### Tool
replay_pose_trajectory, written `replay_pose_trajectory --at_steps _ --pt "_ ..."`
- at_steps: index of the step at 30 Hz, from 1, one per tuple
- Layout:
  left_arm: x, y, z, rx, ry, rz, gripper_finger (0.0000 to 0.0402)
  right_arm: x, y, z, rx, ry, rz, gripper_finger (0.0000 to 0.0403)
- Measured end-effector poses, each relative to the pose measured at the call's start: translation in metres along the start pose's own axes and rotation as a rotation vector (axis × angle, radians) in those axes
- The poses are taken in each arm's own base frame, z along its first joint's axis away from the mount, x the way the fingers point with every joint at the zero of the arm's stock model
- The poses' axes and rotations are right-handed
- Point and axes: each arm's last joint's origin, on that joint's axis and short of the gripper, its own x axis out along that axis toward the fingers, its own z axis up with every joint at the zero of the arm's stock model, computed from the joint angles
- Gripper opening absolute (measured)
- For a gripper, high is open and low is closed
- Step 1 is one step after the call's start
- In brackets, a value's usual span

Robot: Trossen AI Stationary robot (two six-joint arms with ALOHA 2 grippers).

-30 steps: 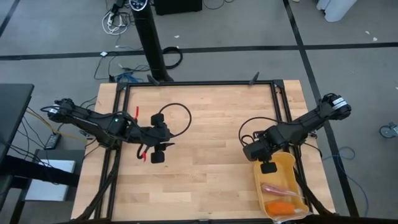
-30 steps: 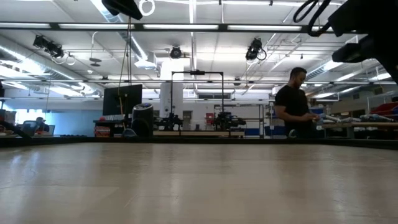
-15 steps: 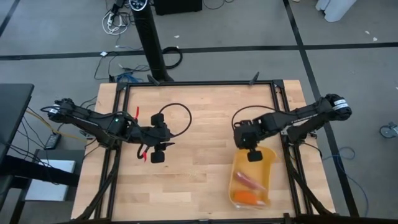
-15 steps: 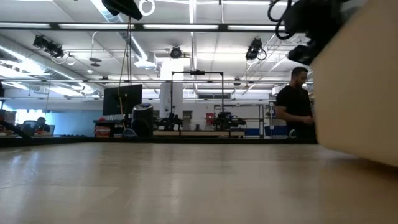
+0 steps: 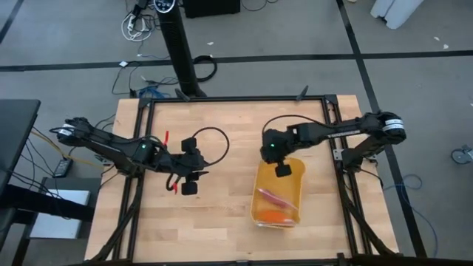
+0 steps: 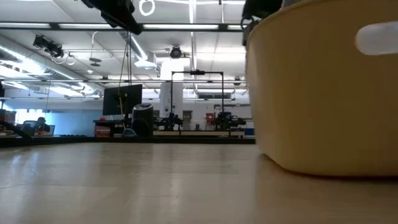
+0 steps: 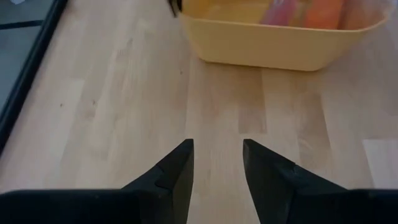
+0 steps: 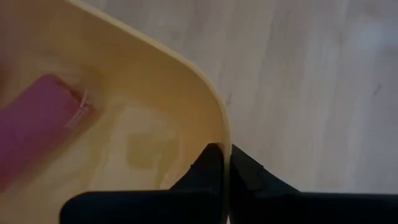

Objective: Roll bandage
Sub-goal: Move the yellow bin to the center of the table

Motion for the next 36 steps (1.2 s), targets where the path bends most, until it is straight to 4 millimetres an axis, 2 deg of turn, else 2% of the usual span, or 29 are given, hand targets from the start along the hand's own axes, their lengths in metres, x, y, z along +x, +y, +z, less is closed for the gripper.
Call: replay_pose_trajectory --at_steps 9,18,28,36 --pt "0.019 -0.007 -0.020 0.007 0.006 -0.023 0.0144 0.011 -0.039 0.045 -0.114 -0.029 -0.046 0.0001" --pt "0.014 -0.022 -0.022 0.056 -0.031 -0.027 0.0144 0.035 -0.075 0.080 -0.145 -0.039 -0.077 0.0001" --pt "0.005 -0.039 -0.026 0.102 -0.058 -0.052 0.0144 0.049 -0.095 0.106 -0.176 -0.071 -0.106 0.0002" --pt "0.001 -0.047 -0.024 0.103 -0.107 -0.051 0.0144 0.046 -0.107 0.110 -0.158 -0.125 -0.146 0.0012"
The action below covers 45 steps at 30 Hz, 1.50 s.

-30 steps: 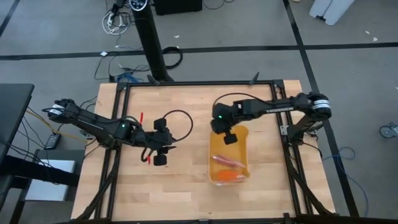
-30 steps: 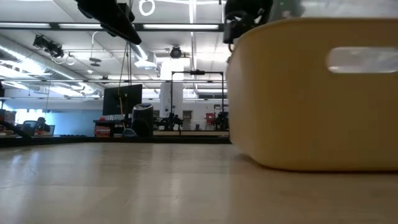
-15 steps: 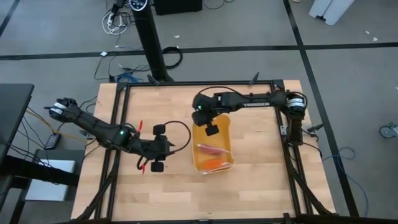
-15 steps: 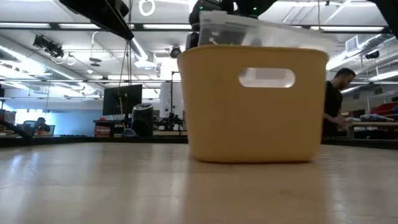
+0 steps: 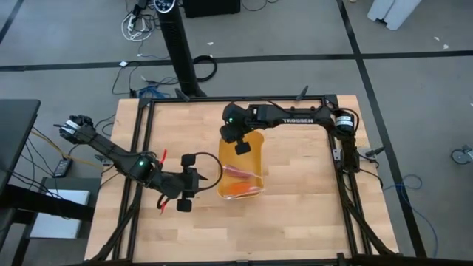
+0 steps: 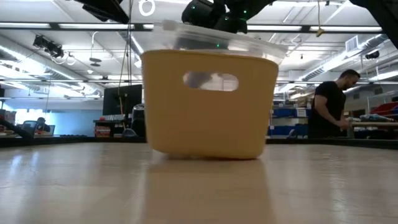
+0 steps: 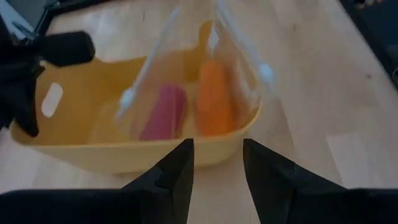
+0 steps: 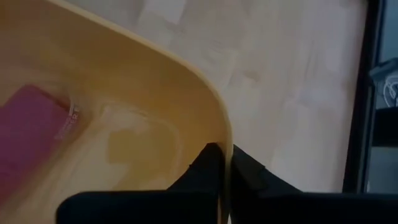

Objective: Roll bandage
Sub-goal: Move the yellow bin to the center of the table, then return to Home Position

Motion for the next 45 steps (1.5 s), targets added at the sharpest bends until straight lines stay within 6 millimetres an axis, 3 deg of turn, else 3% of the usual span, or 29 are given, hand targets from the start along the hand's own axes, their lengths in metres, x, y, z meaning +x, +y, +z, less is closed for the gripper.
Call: replay_pose_trajectory --at_steps 7,15,19,23,25,27,33,37,45 --pt "0.011 -0.003 -0.010 -0.029 -0.063 -0.009 0.0144 -0.005 0.000 0.001 0.060 0.001 -0.006 0.0093" --pt "0.014 -0.002 -0.015 -0.076 -0.091 -0.010 0.0142 -0.046 0.001 0.006 0.106 -0.027 -0.009 0.0153" --pt "0.008 0.001 -0.013 -0.066 -0.114 -0.014 0.0121 -0.090 0.016 0.007 0.116 -0.004 0.032 0.0133" --pt "-0.004 0.006 -0.009 -0.083 -0.159 -0.032 0.0075 -0.115 0.041 -0.007 0.134 -0.051 0.119 0.0048" --pt "-0.009 0.008 -0.009 -0.076 -0.186 -0.073 0.0045 -0.116 0.054 -0.021 0.167 -0.066 0.146 0.0013" --pt "-0.014 0.011 -0.008 -0.080 -0.225 -0.117 0.0015 -0.115 0.070 -0.038 0.212 -0.036 0.160 0.0013" --pt "-0.016 0.029 -0.005 -0.098 -0.280 -0.155 0.0011 -0.096 0.103 -0.076 0.287 0.024 0.143 0.0004" --pt "-0.010 0.043 -0.005 -0.104 -0.268 -0.126 0.0009 -0.079 0.101 -0.086 0.324 0.002 0.095 0.0003" --pt "-0.004 0.063 -0.006 -0.110 -0.251 -0.111 0.0008 -0.055 0.071 -0.091 0.359 -0.061 -0.035 0.0002"
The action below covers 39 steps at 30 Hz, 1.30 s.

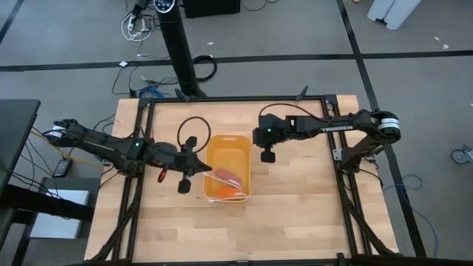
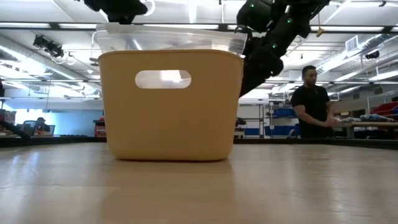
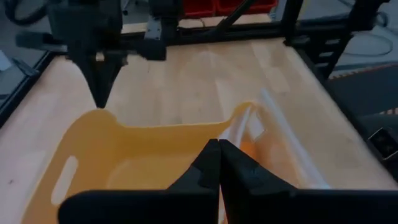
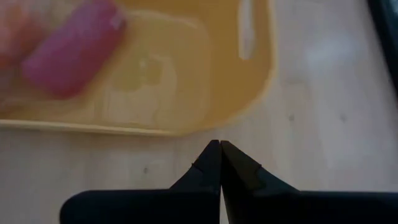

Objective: Roll bandage
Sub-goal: Return to Home Position

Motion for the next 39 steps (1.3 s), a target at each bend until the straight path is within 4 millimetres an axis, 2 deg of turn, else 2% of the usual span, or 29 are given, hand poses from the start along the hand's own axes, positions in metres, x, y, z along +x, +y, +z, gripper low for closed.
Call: replay_pose_trajectory --at_steps 2,6,8,11,16,22,27,34,39 --pt "0.000 0.004 -0.001 0.016 0.011 0.014 0.0008 -0.005 -0.003 0.003 -0.016 -0.031 -0.013 0.0002" --pt "-0.002 0.013 0.002 0.054 -0.012 0.045 0.0008 -0.034 -0.006 0.008 -0.060 -0.139 -0.044 0.0001" --pt "-0.007 0.016 0.006 0.082 -0.049 0.030 0.0008 -0.049 -0.004 0.006 -0.082 -0.241 -0.023 0.0001" --pt "-0.016 0.019 0.004 0.121 -0.125 -0.004 0.0008 -0.059 -0.002 -0.006 -0.097 -0.393 0.006 0.0001" --pt "-0.025 0.032 -0.026 0.123 -0.273 -0.002 0.0008 -0.048 0.008 -0.041 -0.081 -0.514 0.016 0.0001" --pt "-0.030 0.045 -0.070 0.071 -0.310 0.057 0.0008 -0.045 0.016 -0.071 -0.050 -0.722 0.034 0.0000" --pt "-0.046 0.045 -0.096 0.036 -0.344 0.080 0.0008 -0.058 0.016 -0.100 -0.014 -0.786 0.032 0.0000" --pt "-0.078 0.043 -0.115 -0.002 -0.400 0.157 0.0008 -0.088 0.017 -0.130 0.022 -0.876 0.010 0.0000" --pt "-0.095 0.041 -0.125 -0.035 -0.480 0.190 0.0008 -0.097 0.023 -0.150 0.056 -0.895 0.013 0.0000"
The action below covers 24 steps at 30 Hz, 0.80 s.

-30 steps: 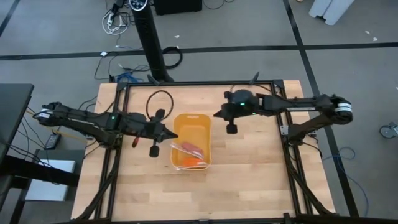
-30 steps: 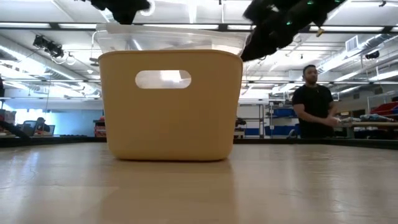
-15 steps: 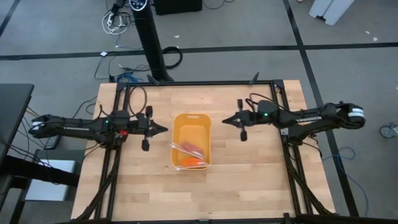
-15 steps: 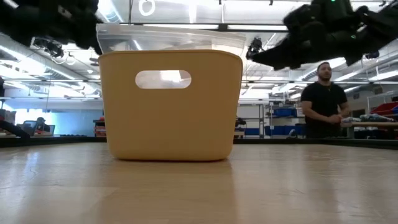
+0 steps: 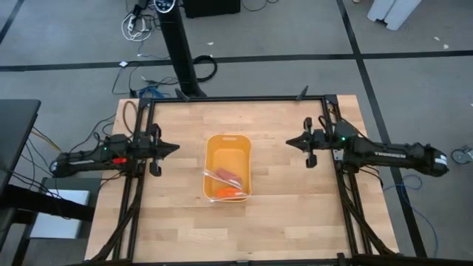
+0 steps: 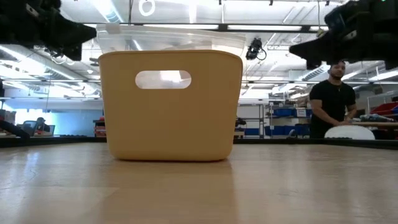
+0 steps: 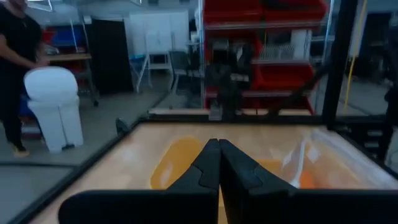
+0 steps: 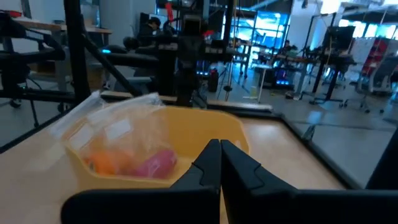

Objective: Roll bandage
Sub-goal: Return to Home Position

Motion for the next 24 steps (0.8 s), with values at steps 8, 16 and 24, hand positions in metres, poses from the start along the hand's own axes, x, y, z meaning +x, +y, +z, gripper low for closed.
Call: replay_pose_trajectory --at_steps 8,16,24 --pt "0.011 -0.001 -0.034 -0.025 -0.036 0.027 0.0008 -0.017 0.006 -0.012 0.001 -0.018 -0.072 0.0000" --pt "0.010 0.000 -0.036 -0.022 -0.029 0.040 0.0008 -0.035 0.014 -0.009 0.017 -0.048 -0.043 0.0000" --pt "0.008 0.001 -0.033 0.000 0.048 0.086 0.0008 -0.043 0.018 -0.010 0.028 -0.003 -0.064 0.0000"
